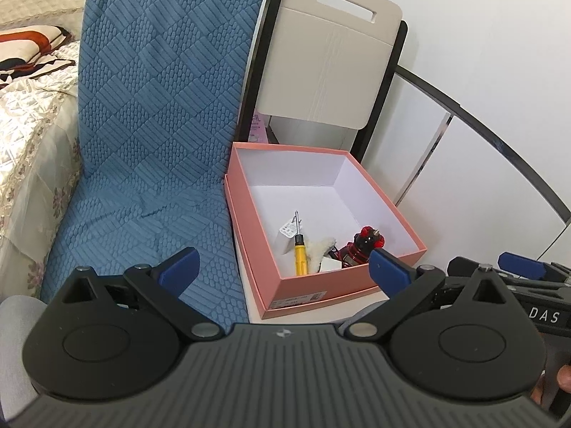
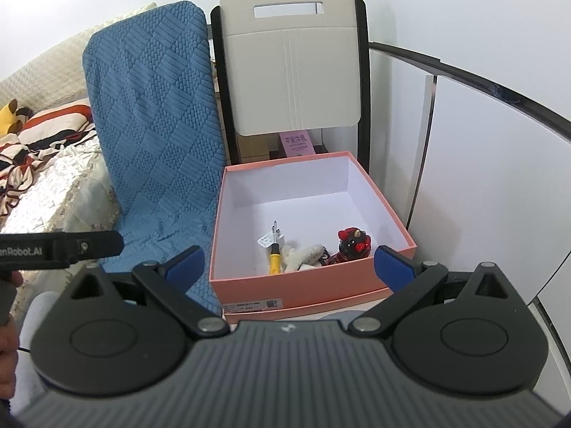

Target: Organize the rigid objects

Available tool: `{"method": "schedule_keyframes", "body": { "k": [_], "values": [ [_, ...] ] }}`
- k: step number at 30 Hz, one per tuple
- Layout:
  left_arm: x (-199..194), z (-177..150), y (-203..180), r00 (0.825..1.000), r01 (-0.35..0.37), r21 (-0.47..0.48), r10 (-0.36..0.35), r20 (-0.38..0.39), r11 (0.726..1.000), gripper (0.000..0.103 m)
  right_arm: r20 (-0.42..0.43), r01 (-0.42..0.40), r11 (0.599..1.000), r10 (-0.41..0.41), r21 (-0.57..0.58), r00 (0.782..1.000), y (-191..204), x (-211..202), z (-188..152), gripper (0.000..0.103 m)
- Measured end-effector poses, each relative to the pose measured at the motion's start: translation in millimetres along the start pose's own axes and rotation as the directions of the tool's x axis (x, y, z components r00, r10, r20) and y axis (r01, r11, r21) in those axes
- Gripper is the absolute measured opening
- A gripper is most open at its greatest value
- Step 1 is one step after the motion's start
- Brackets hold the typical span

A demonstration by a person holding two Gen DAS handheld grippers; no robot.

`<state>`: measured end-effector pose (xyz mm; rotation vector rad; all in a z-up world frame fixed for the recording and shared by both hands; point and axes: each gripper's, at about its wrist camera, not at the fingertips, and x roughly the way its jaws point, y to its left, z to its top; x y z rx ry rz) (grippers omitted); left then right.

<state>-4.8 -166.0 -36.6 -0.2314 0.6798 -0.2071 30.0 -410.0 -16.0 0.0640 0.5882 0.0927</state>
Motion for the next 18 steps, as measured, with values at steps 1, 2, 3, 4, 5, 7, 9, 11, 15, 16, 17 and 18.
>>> {"method": "schedule_keyframes", "body": {
  "k": [1, 2, 3, 4, 5, 7, 9, 11, 15, 16, 17, 18],
  "values": [
    [-0.4, 0.0, 1.0, 1.0, -0.002, -0.003, 0.002, 0.001, 1.0, 0.103, -0.001, -0.001, 1.0, 0.001, 0.002, 1.0, 0.2, 0.1, -0.1, 0.103],
    [-0.5, 0.1, 1.0, 1.0, -0.004, -0.007, 0.004, 0.001, 1.0, 0.103, -0.002, -0.003, 1.0, 0.003, 0.002, 1.0, 0.4, 0.3, -0.4, 0.103],
    [-0.2, 0.3, 1.3, 1.0, -0.003, -0.01, 0.003, 0.0, 1.0, 0.103, -0.005, -0.004, 1.0, 0.004, 0.0, 1.0, 0.8, 0.6, -0.7, 0.103],
    [0.0, 0.4, 2.0, 1.0, 0.0, -0.013, 0.0, -0.004, 1.0, 0.103, -0.006, -0.003, 1.0, 0.003, 0.0, 1.0, 1.5, 0.9, -0.9, 0.103],
    [0.2, 0.3, 2.5, 1.0, 0.0, -0.016, -0.001, -0.005, 1.0, 0.103, -0.007, -0.005, 1.0, 0.005, 0.001, 1.0, 1.6, 1.1, -1.0, 0.103],
    [0.0, -0.2, 1.8, 1.0, -0.001, -0.01, 0.001, -0.003, 1.0, 0.103, -0.008, -0.006, 1.0, 0.006, 0.002, 1.0, 2.5, 1.6, -1.4, 0.103],
    [-0.1, -0.1, 0.5, 1.0, -0.007, -0.002, 0.007, -0.005, 1.0, 0.103, -0.011, -0.003, 1.0, 0.003, 0.0, 1.0, 2.7, 2.5, -1.8, 0.103],
    [-0.8, 0.2, -0.2, 1.0, -0.008, 0.0, 0.008, -0.002, 1.0, 0.103, -0.013, 0.002, 1.0, -0.001, 0.007, 1.0, 1.5, 2.6, -2.2, 0.103],
    [-2.6, 1.2, -0.9, 1.0, -0.013, -0.003, 0.013, 0.005, 1.0, 0.103, -0.018, 0.003, 1.0, -0.003, 0.003, 1.0, 1.8, 3.1, -3.8, 0.103],
    [-3.0, 1.4, -0.9, 1.0, -0.014, -0.004, 0.014, 0.006, 1.0, 0.103, -0.017, 0.001, 1.0, -0.001, 0.004, 1.0, 2.1, 3.0, -4.2, 0.103],
    [-3.5, 1.4, -0.8, 1.0, -0.013, -0.004, 0.013, 0.007, 1.0, 0.103, -0.017, 0.001, 1.0, -0.001, 0.004, 1.0, 2.5, 3.0, -4.5, 0.103],
    [-3.8, 1.3, -1.2, 1.0, -0.014, -0.003, 0.014, 0.009, 1.0, 0.103, -0.018, 0.001, 1.0, -0.001, 0.004, 1.0, 2.6, 3.2, -4.8, 0.103]
  ]
}}
